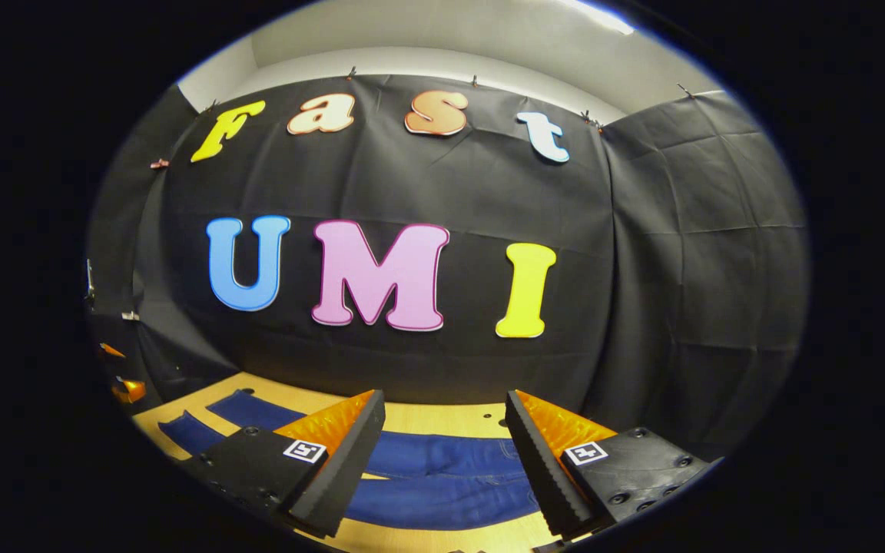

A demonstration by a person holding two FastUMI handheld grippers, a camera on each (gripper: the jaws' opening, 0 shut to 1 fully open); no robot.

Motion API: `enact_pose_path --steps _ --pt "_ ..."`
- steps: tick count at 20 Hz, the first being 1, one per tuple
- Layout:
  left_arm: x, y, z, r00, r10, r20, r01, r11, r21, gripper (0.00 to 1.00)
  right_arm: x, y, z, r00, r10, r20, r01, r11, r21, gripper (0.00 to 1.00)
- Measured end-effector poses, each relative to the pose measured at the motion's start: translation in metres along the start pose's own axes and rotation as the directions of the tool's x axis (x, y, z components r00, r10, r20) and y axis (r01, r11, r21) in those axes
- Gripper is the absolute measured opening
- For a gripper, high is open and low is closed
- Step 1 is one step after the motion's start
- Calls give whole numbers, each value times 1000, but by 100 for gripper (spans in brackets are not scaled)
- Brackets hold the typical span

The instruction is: Grasp the waist and the cuffs of the jeans and fold them to make the two legs overlap; first hold the waist and fold one-third of the jeans toward the cuffs, then hold the cuffs and fold the remaining one-third in the same direction to finish folding.

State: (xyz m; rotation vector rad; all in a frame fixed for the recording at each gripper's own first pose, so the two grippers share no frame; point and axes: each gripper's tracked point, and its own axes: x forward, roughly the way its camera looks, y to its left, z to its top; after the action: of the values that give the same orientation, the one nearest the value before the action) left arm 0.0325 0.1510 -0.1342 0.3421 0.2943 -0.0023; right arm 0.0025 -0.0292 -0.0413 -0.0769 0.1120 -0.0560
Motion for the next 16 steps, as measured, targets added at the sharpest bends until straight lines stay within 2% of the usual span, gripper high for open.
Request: enact_pose_path --steps 2,3,4,5,6,8,11,12,13,14,16 --pt "18 29 -33 996 19 -87 -17 1000 25 98 3 0 -16 999 -4 -47 2 999 -44 96" --pt "27 40 -46 993 19 -113 -10 997 80 98 4 5 -17 998 7 -61 -10 999 -49 96" --pt "33 49 -55 991 10 -136 14 985 172 98 5 9 -16 998 15 -62 -18 998 -52 96" --pt "41 55 -63 989 -10 -146 53 955 291 98 5 10 -16 998 19 -65 -23 998 -62 96" --pt "44 56 -75 986 -37 -165 102 910 402 98 5 9 -20 997 14 -80 -21 996 -84 96" --pt "61 48 -101 968 -102 -230 218 797 563 98 5 3 -25 996 2 -92 -13 992 -126 96" --pt "74 30 -145 920 -202 -336 385 620 683 98 2 -7 -32 993 -11 -115 -8 986 -165 96" --pt "74 24 -163 897 -225 -381 440 546 713 98 2 -16 -34 993 -24 -119 1 982 -191 96" --pt "75 21 -175 882 -235 -408 470 495 731 98 3 -23 -37 992 -36 -121 9 977 -211 96" --pt "78 21 -188 870 -238 -431 492 459 740 98 3 -31 -40 991 -50 -126 20 974 -227 96" --pt "87 27 -205 860 -216 -462 509 435 743 98 4 -49 -46 987 -85 -139 49 968 -245 96"
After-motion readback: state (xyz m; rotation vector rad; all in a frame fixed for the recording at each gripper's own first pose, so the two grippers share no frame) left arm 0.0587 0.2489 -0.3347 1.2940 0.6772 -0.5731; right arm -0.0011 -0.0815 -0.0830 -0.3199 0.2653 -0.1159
